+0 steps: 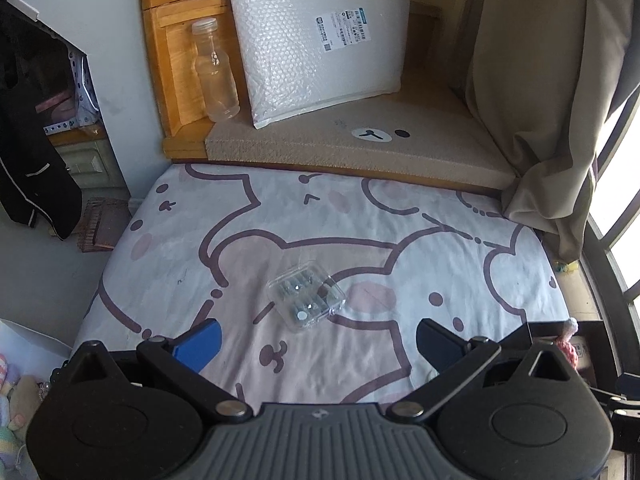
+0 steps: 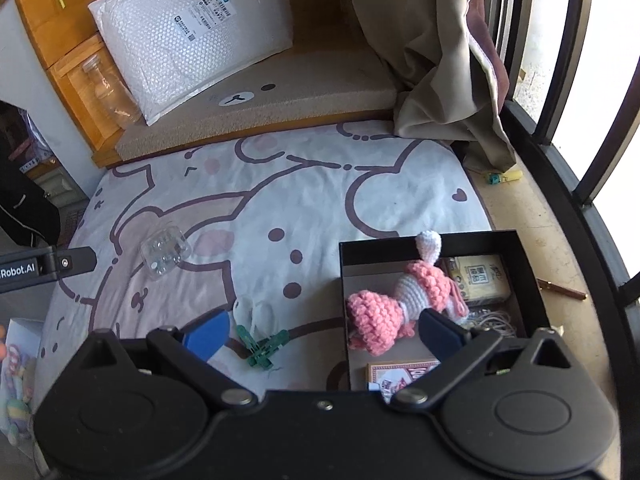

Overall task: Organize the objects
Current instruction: 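Move the left tool toward the green clip on the bed, then lower the left tool over the clear vial box while the right tool approaches the green clip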

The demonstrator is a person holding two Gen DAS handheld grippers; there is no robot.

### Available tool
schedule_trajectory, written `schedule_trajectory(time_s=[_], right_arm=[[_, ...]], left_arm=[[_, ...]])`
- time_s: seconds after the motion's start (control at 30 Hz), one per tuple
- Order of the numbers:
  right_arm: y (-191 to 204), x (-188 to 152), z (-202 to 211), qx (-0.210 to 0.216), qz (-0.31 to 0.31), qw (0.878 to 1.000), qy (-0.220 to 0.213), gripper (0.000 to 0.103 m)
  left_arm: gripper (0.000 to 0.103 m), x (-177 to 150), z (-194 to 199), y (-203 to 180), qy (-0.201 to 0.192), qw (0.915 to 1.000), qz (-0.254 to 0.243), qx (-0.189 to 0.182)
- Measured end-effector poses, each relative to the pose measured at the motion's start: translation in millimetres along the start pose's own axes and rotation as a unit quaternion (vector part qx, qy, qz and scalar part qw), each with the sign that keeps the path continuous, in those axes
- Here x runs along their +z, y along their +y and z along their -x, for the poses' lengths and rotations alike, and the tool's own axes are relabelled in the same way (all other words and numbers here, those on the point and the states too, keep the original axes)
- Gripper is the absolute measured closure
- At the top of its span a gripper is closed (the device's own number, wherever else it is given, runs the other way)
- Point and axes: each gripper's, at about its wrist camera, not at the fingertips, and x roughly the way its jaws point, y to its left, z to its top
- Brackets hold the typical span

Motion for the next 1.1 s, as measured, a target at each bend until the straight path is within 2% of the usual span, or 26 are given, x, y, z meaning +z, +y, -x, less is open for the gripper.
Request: schedule_trajectory(time_s=[0.23, 0.43, 0.83, 1.1], right_arm=[[9.3, 2.8, -25.1, 0.024, -0.017, 1.0, 0.01, 0.007], [11.2, -2.2, -42.5, 0.032, -0.043, 0.998, 0.029, 0.015], [7.4, -10.4, -76.9, 0.059, -0.092, 0.991, 0.075, 0.028], [18.1, -15.4, -92.7, 0.069, -0.091, 0.989, 0.094, 0.034]], left_arm=[[0.005, 17.5, -35.9, -6.1, 0.003, 0.9999, 0.012, -0.001], [0.009, 24.2, -70.7, -8.3, 0.014, 0.9994, 0.031, -0.004], [0.013, 22.4, -126.2, -9.0, 0.043, 0.9986, 0.031, -0.007], [0.014, 14.9, -150.1, 4.1, 0.064, 0.9962, 0.059, -0.004]])
